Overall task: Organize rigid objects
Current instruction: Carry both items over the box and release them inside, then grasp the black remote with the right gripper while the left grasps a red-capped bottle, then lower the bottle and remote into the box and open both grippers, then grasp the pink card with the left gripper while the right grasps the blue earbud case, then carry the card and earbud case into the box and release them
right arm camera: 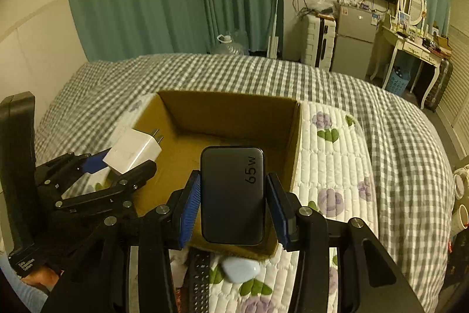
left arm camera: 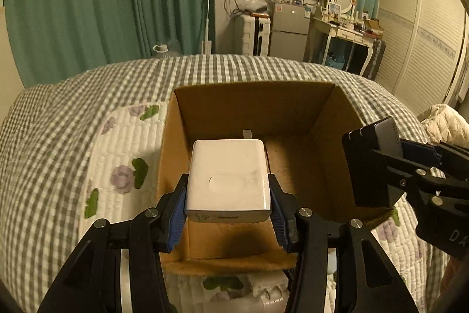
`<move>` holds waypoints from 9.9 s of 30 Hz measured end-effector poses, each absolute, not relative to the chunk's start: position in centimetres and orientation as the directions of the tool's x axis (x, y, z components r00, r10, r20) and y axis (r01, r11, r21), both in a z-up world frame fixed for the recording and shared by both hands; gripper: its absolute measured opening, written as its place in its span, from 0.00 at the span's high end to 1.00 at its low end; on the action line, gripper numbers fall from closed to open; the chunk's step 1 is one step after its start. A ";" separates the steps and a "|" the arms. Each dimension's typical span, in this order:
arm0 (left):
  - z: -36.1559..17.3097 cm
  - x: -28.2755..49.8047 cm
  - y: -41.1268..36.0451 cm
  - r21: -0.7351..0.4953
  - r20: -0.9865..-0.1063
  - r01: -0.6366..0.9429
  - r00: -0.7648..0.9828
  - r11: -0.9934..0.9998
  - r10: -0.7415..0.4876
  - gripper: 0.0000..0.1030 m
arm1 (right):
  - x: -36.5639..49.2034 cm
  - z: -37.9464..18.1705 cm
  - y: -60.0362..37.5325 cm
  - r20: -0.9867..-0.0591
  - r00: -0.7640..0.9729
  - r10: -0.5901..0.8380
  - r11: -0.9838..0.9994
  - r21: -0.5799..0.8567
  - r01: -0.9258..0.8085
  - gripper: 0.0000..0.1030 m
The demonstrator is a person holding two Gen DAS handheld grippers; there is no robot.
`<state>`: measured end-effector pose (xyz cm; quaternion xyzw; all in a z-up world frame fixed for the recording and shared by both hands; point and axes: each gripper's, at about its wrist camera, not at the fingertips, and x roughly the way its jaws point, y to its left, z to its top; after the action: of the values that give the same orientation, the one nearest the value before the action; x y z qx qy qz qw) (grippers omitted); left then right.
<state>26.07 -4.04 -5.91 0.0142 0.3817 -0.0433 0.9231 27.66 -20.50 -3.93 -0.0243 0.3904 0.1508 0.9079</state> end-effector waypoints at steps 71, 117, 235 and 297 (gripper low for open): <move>-14.3 10.9 1.0 0.049 -0.782 0.005 0.623 0.999 0.035 0.06 | 18.0 -19.7 -17.8 -0.875 0.463 0.143 0.975 0.045 -0.217 0.49; -6.7 10.4 -3.8 -0.002 -0.725 0.092 0.686 0.996 -0.065 0.24 | 12.2 -8.6 -23.5 -0.729 0.650 0.214 0.976 0.142 -0.163 0.81; -17.3 10.1 -9.5 0.046 -0.832 -0.024 0.552 0.999 0.051 0.35 | 19.5 -16.5 -26.5 -0.828 0.535 0.171 0.937 -0.032 -0.349 0.09; -14.6 15.6 -0.8 -0.242 -0.825 -0.072 0.540 0.968 -0.166 0.82 | 21.8 -19.3 -22.0 -0.812 0.528 0.251 0.909 0.009 -0.417 0.49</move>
<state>15.56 -0.82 -14.62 -0.1244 0.4786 -0.0271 0.8687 21.76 -21.99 -19.25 -0.0934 0.4464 0.1922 0.8690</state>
